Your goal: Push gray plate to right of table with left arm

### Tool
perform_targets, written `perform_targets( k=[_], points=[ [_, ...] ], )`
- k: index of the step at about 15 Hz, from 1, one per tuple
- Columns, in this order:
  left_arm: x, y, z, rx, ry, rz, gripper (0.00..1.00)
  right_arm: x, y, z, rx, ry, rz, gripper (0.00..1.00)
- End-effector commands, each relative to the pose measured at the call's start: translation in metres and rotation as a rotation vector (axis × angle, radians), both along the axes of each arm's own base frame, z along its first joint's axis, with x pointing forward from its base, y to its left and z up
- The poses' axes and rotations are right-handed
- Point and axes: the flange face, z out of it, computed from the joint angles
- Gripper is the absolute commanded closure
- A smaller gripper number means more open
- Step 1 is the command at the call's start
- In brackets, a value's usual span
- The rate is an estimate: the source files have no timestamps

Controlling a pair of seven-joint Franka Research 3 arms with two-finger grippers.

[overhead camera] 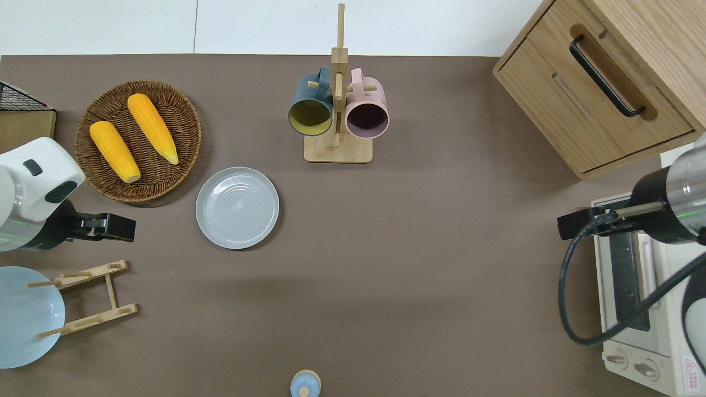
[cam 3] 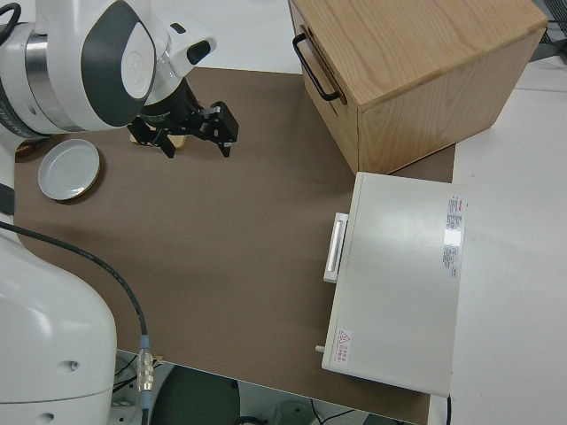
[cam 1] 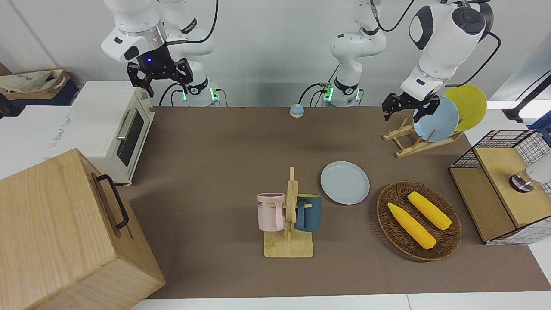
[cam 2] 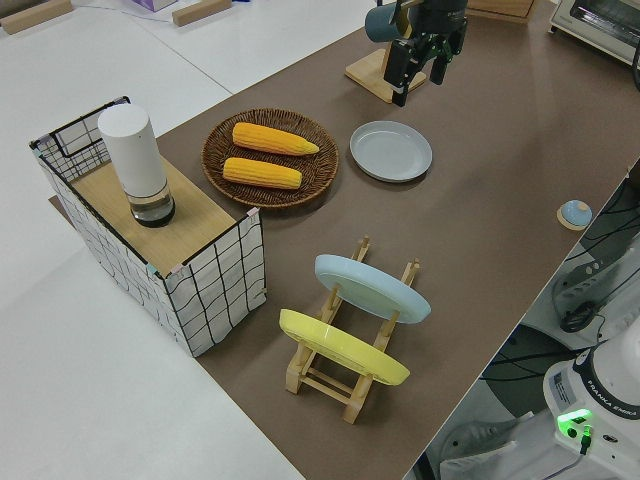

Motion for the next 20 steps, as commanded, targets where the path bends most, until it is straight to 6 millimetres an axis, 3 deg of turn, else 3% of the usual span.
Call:
perform_targets(
  k=[1, 20],
  points=[
    [-0.006, -0.003, -0.001, -0.007, -0.004, -0.024, 0.0, -0.003, -0.002, 0.004, 0.009, 0.005, -0.006, 0.017],
    [-0.004, 0.01, 0.005, -0.044, -0.015, 0.014, 0.0, -0.003, -0.002, 0.004, 0.009, 0.007, -0.005, 0.017]
  ],
)
